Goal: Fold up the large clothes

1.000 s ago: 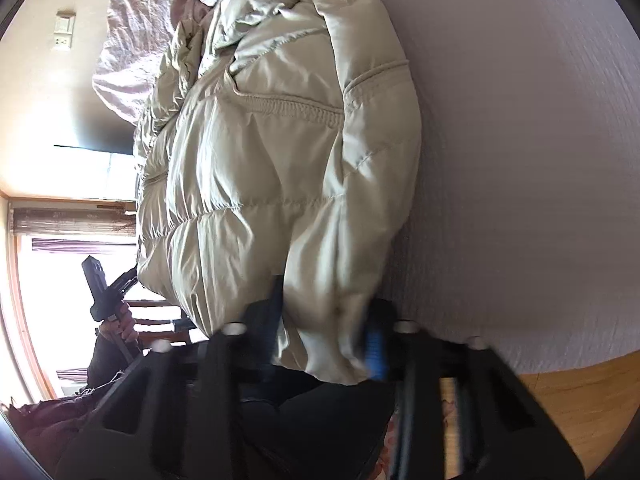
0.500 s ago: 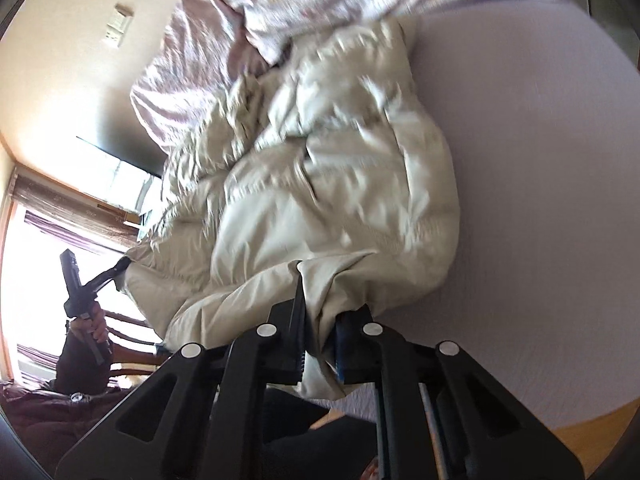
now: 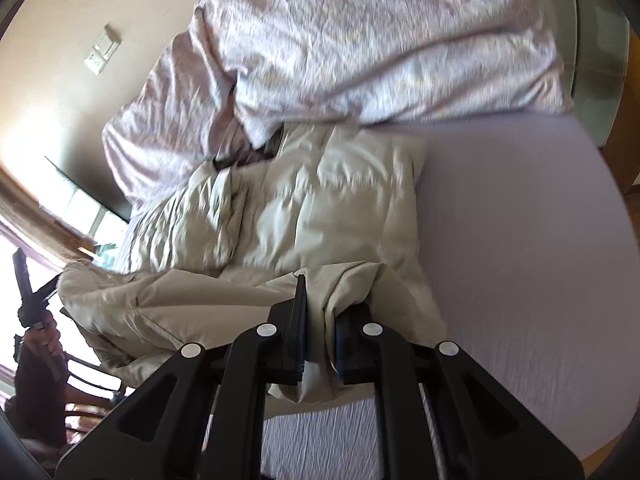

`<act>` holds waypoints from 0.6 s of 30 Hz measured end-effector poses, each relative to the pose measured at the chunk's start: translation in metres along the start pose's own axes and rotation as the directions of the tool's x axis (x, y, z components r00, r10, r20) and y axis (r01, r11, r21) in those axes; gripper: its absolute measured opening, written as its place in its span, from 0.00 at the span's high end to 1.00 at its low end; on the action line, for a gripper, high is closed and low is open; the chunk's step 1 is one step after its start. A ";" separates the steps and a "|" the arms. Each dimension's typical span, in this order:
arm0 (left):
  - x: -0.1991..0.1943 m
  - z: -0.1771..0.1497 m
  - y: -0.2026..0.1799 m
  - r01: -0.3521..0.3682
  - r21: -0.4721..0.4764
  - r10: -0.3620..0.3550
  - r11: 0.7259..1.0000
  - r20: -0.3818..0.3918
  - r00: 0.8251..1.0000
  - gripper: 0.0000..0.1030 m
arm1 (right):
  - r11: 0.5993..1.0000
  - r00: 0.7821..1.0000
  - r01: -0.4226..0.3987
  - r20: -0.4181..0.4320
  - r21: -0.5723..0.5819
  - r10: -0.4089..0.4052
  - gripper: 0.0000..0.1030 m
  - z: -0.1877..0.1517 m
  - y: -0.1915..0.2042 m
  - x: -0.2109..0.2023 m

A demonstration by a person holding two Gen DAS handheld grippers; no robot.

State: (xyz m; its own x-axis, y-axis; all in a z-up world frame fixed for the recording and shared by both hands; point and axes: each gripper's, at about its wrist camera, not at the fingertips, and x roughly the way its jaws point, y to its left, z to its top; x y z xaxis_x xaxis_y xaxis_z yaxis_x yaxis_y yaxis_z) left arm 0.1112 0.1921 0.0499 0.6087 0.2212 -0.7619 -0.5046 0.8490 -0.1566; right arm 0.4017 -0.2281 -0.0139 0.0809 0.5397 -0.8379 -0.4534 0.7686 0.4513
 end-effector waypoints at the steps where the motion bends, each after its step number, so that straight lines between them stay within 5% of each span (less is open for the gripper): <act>1: 0.001 0.005 -0.001 0.004 -0.004 -0.004 1.000 0.004 1.000 0.90 | 1.000 1.000 0.010 0.010 0.003 -0.010 0.89 0.008 0.002 0.001; 11: 0.027 0.073 -0.015 0.013 0.012 -0.013 1.000 0.040 0.999 0.90 | 0.997 0.991 0.063 0.113 0.054 -0.068 0.89 0.076 0.006 0.014; 18: 0.080 0.103 -0.011 -0.010 -0.027 0.009 1.000 -0.017 1.000 0.90 | 0.985 0.984 0.133 0.100 0.113 -0.144 0.89 0.100 0.001 0.056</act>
State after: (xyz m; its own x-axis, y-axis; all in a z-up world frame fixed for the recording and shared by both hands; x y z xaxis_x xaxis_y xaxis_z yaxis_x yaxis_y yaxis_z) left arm 0.2285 0.2499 0.0555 0.5933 0.2210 -0.7740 -0.5267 0.8338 -0.1656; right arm 0.4950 -0.1628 -0.0301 0.2339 0.4551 -0.8592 -0.3355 0.8672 0.3680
